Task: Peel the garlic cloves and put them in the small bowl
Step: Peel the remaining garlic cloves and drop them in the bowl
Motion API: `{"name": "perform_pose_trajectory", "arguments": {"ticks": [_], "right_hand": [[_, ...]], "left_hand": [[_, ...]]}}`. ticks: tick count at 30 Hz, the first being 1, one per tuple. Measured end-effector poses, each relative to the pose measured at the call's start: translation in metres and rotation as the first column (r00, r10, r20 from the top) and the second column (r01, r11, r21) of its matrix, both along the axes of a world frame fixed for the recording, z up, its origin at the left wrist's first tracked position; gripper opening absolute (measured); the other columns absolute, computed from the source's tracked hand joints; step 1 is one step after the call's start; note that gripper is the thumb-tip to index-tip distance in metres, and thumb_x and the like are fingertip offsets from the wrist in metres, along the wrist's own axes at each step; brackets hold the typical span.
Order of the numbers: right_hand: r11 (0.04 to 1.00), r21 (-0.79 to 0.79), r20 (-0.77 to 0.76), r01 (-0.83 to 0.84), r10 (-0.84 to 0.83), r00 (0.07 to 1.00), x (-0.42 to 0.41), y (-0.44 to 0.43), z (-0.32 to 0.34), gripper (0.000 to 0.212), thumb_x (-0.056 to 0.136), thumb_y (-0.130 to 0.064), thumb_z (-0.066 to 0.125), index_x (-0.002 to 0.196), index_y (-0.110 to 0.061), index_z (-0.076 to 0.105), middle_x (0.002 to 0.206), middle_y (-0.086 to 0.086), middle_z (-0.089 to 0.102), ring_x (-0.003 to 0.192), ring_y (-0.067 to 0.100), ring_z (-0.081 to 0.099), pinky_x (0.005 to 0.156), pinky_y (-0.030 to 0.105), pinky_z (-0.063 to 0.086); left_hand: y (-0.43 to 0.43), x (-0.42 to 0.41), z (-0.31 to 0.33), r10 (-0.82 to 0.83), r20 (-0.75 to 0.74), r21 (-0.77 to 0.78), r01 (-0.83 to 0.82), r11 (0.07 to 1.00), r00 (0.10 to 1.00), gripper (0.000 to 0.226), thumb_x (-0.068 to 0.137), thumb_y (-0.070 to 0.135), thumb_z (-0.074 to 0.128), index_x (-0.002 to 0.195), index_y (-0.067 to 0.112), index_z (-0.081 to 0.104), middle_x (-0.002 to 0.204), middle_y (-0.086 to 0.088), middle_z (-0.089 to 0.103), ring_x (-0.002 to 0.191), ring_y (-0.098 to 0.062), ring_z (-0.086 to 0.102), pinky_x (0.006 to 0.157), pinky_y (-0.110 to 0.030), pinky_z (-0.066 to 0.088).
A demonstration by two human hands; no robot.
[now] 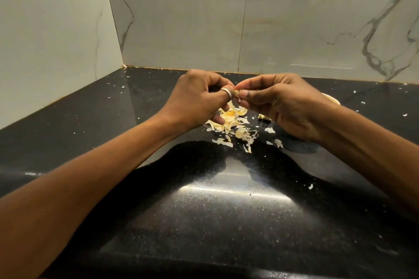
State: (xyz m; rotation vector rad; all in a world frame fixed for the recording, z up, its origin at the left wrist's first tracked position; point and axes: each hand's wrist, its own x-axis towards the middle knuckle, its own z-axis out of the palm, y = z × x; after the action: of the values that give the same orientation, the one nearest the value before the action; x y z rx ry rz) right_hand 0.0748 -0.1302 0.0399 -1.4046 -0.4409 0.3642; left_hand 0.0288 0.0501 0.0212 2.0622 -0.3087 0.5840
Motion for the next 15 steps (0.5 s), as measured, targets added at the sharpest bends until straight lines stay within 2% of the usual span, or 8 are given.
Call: {"name": "perform_pose_trajectory", "arguments": {"ticks": [6, 11, 15], "right_hand": [[0.999, -0.009, -0.026, 0.049, -0.049, 0.998, 0.0026, 0.0022, -0.0031, 0.019, 0.088, 0.017, 0.057, 0.098, 0.007, 0.070, 0.094, 0.021, 0.072, 0.084, 0.022, 0.073, 0.076, 0.024, 0.062], [0.998, -0.029, -0.009, 0.049, -0.050, 0.999, 0.0024, 0.0039, -0.0039, 0.018, 0.088, 0.017, 0.058, 0.097, 0.008, 0.071, 0.088, 0.019, 0.074, 0.079, 0.019, 0.074, 0.071, 0.021, 0.060], [0.993, -0.088, 0.061, 0.075, -0.070, 0.996, 0.0028, 0.0041, -0.0051, 0.016, 0.089, 0.014, 0.060, 0.100, 0.009, 0.071, 0.092, 0.022, 0.074, 0.083, 0.021, 0.074, 0.073, 0.022, 0.060]], "left_hand": [[-0.0010, 0.0017, -0.0013, -0.012, -0.037, -0.019, 0.011, 1.000, 0.999, 0.005, 0.091, 0.016, 0.073, 0.093, 0.011, 0.075, 0.079, -0.012, 0.073, 0.072, -0.027, 0.073, 0.053, -0.032, 0.060], [-0.0005, 0.0021, -0.0036, 0.037, 0.016, 0.061, -0.038, 0.997, 0.999, 0.011, 0.089, 0.020, 0.076, 0.093, 0.011, 0.077, 0.071, -0.005, 0.071, 0.063, -0.017, 0.072, 0.051, -0.029, 0.059], [-0.0015, 0.0012, -0.0047, 0.058, 0.067, 0.108, -0.065, 0.992, 0.996, 0.010, 0.090, 0.019, 0.075, 0.095, 0.011, 0.077, 0.067, 0.001, 0.069, 0.058, -0.011, 0.069, 0.050, -0.026, 0.059]]}}
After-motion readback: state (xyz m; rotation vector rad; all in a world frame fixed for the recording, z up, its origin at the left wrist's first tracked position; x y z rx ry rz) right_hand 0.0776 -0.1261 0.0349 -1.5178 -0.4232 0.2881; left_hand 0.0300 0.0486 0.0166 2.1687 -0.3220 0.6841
